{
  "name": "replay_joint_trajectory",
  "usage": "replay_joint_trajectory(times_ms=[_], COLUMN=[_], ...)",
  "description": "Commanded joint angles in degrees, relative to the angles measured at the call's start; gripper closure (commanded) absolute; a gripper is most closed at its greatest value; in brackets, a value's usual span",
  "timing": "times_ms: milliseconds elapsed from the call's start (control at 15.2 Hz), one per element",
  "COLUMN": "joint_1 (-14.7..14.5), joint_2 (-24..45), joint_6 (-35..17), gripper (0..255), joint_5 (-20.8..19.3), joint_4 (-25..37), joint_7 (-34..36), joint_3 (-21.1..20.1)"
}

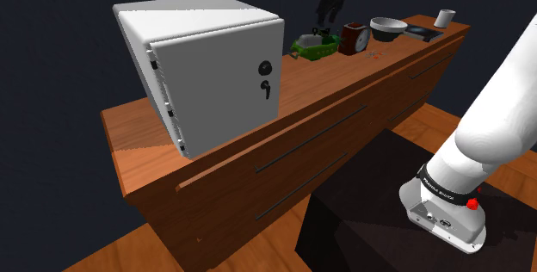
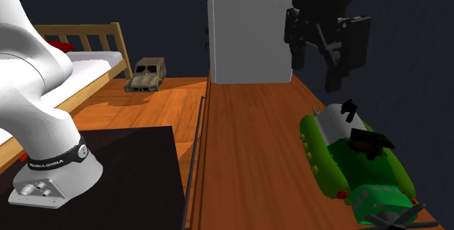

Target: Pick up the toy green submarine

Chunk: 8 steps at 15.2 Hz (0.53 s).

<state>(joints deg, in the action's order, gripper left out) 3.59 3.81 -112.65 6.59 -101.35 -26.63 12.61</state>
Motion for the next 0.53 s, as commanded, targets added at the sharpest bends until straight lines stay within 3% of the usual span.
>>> replay_joint_trajectory(times_ms=[0, 198, 462], joint_1=[0.6, 1.9, 2.0], joint_2=[4.6, 11.6, 12.1], joint_6=[0.5, 1.9, -0.2], gripper=[0, 0, 0], joint_5=[1.4, 3.4, 3.6], joint_4=[5.6, 14.7, 13.1], joint_7=[-2.3, -5.3, -5.8], joint_3=[0.3, 0.3, 0.1])
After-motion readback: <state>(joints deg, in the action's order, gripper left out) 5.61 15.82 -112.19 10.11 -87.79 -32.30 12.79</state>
